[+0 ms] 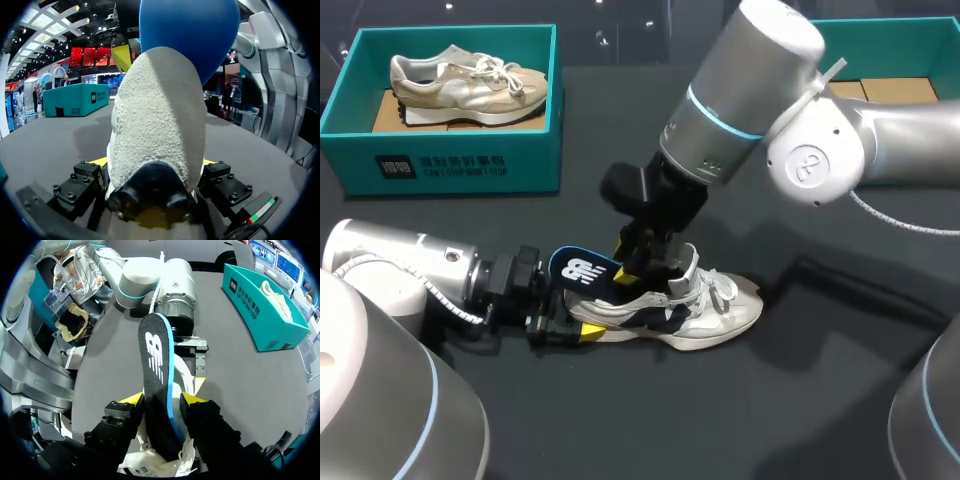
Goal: Take the shoe out of the shoebox, open the shoe tongue, remove and reinsert the insole, then place the shoe into the shoebox
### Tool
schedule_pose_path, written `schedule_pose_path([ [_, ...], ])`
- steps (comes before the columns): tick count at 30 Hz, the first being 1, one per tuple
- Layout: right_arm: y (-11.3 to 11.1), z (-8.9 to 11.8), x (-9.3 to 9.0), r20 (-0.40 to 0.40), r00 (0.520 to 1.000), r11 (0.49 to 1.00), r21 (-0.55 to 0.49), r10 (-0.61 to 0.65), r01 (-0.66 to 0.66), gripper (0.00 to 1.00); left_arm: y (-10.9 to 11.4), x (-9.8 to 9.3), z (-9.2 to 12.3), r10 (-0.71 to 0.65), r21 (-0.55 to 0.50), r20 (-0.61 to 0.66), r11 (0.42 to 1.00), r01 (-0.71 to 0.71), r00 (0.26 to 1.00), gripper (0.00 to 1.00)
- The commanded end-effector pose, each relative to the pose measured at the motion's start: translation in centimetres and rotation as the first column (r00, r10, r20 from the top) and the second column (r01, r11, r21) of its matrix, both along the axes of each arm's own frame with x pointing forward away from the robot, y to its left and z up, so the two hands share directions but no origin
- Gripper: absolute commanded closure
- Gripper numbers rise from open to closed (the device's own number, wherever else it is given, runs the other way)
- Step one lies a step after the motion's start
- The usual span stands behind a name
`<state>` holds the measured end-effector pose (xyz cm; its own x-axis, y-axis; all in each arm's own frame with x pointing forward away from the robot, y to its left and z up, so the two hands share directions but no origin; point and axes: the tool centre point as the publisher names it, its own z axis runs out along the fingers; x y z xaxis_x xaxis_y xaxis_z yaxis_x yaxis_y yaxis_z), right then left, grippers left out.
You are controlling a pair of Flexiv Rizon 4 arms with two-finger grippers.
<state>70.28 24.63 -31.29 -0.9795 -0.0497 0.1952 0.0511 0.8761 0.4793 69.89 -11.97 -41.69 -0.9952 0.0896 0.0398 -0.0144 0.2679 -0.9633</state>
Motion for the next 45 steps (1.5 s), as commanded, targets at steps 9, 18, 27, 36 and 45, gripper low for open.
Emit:
schedule_pose_path([
  [9,0.8,-1.3,-0.5,-0.136,0.990,0.999,0.046,0.029,-0.023,0.53,0.0,0.0,-0.2,0.001,0.001,0.001,1.000,-0.001,1.000,1.00],
  [18,0.9,-1.6,-1.0,-0.196,0.981,0.997,0.074,-0.014,0.029,0.56,0.0,0.0,-0.2,0.001,0.001,0.001,1.000,-0.001,1.000,1.00],
  [27,1.3,-1.7,-1.2,-0.225,0.974,0.992,0.113,-0.021,0.048,0.63,0.0,0.0,-0.2,0.001,0.001,0.001,1.000,-0.001,1.000,1.00],
  [36,2.0,-1.3,-1.0,-0.238,0.971,0.991,0.129,0.009,0.022,0.63,0.0,0.0,-0.2,0.001,0.001,0.001,1.000,-0.001,1.000,1.00],
  [45,2.7,-1.3,-0.7,-0.250,0.968,0.989,0.145,0.028,0.009,0.69,0.0,0.0,-0.2,0.001,0.001,0.001,1.000,-0.001,1.000,1.00],
])
